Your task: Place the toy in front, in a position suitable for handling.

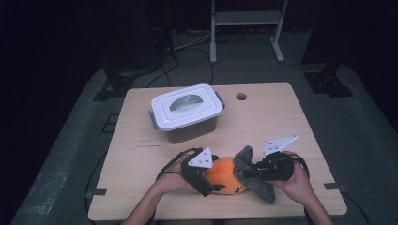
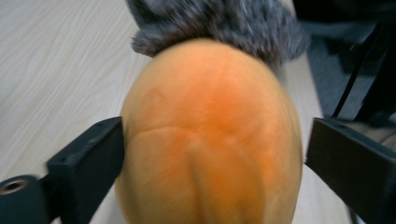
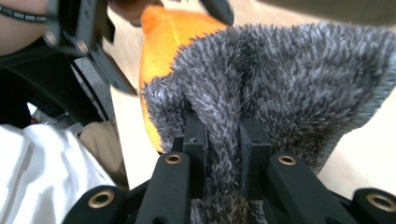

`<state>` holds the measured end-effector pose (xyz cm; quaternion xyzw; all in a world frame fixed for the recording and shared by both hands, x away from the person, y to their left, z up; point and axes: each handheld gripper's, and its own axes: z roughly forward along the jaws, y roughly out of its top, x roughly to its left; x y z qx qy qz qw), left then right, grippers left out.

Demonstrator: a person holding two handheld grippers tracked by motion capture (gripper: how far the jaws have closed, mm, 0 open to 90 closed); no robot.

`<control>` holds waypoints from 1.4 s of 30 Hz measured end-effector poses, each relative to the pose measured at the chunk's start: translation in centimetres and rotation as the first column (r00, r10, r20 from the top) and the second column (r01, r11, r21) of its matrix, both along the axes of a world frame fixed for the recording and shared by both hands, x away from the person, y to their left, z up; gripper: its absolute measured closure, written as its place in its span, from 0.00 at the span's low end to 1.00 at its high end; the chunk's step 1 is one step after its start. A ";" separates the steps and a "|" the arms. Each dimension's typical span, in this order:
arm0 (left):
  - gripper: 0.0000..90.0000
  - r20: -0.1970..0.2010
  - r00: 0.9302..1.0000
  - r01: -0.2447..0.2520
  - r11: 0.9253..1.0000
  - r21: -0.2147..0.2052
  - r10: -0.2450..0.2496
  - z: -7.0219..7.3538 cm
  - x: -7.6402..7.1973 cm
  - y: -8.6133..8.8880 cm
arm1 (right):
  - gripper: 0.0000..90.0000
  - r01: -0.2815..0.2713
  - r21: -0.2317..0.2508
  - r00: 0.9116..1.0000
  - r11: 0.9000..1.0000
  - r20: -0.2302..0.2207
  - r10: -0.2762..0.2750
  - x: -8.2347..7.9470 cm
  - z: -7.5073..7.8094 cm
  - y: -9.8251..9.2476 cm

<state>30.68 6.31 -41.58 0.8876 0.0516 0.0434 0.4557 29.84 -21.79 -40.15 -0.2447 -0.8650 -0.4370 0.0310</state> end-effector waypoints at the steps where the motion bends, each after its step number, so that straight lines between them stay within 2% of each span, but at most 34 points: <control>1: 0.03 -0.012 1.000 0.001 1.000 -0.010 -0.001 0.1 0.0 -0.1 | 0.84 -0.005 0.002 1.000 1.000 -0.010 0.005 0.0 -0.2 -0.1; 3: 0.03 -0.003 1.000 0.010 1.000 -0.009 -0.010 0.1 -0.2 -0.2 | 0.84 -0.014 0.004 0.999 1.000 -0.030 0.014 -0.1 -0.5 -0.5; 5: 0.03 0.007 1.000 0.016 1.000 0.010 -0.016 -0.1 -0.3 -0.4 | 0.84 -0.022 0.000 0.999 1.000 -0.035 0.022 -0.2 -0.5 -0.7; 8: 0.09 0.049 0.998 0.030 0.999 0.035 -0.032 -0.1 -0.6 -0.4 | 0.84 -0.022 -0.029 0.999 0.999 -0.027 0.022 -0.3 -0.1 -0.9; 9: 0.10 0.052 0.998 0.027 0.999 0.036 -0.029 -0.1 -0.7 -0.3 | 0.84 -0.015 -0.027 1.000 1.000 -0.018 0.014 -0.4 0.3 -1.0; 10: 0.16 0.058 0.998 0.025 0.999 0.030 -0.027 0.0 -0.7 -0.3 | 0.84 -0.011 -0.022 1.000 1.000 -0.006 0.011 -0.5 0.6 -1.0; 12: 0.19 0.058 0.998 0.025 0.999 0.026 -0.026 -0.1 -0.7 -0.3 | 0.84 -0.004 -0.016 1.000 1.000 0.025 0.004 -0.6 1.4 -0.8; 15: 0.23 0.086 0.995 0.046 0.999 0.030 -0.048 0.0 -1.1 -0.6 | 0.84 -0.025 -0.010 0.997 1.000 0.071 0.026 -1.0 2.7 0.4; 17: 0.23 0.096 0.994 0.059 0.998 0.031 -0.061 0.0 -1.3 -0.7 | 0.85 -0.048 -0.033 0.994 0.998 0.096 0.051 -1.3 3.3 1.5; 20: 0.23 0.091 0.994 0.060 0.998 0.033 -0.062 0.0 -1.3 -0.6 | 0.84 -0.069 -0.070 0.991 0.995 0.111 0.077 -1.7 3.4 2.7; 22: 0.24 0.092 0.994 0.058 0.998 0.033 -0.061 0.0 -1.2 -0.5 | 0.84 -0.075 -0.069 0.992 0.995 0.096 0.081 -1.6 3.0 2.8; 26: 0.25 0.087 0.995 0.053 0.998 0.028 -0.055 0.1 -1.1 -0.4 | 0.85 -0.073 -0.072 0.996 0.995 0.046 0.076 -1.1 2.1 1.6; 30: 0.25 0.082 0.995 0.049 0.999 0.022 -0.050 0.0 -1.0 -0.4 | 0.85 -0.042 -0.079 0.999 0.996 0.030 0.044 -0.9 2.0 0.4; 35: 0.25 0.100 0.992 0.069 0.997 0.025 -0.072 0.1 -1.4 -0.8 | 0.85 -0.021 -0.004 0.996 1.000 0.084 0.021 -0.9 3.5 0.2; 38: 0.25 0.101 0.992 0.075 0.997 0.018 -0.076 0.0 -1.6 -0.9 | 0.85 -0.033 0.014 0.992 0.999 0.123 0.031 -1.3 4.6 1.0; 41: 0.25 0.101 0.991 0.090 0.996 0.013 -0.090 0.0 -1.8 -1.1 | 0.85 -0.059 -0.001 0.988 0.998 0.140 0.058 -1.7 5.0 2.3; 42: 0.25 0.103 0.990 0.094 0.995 0.010 -0.095 0.0 -1.9 -1.2 | 0.85 -0.069 -0.025 0.988 0.997 0.138 0.072 -1.7 4.8 3.0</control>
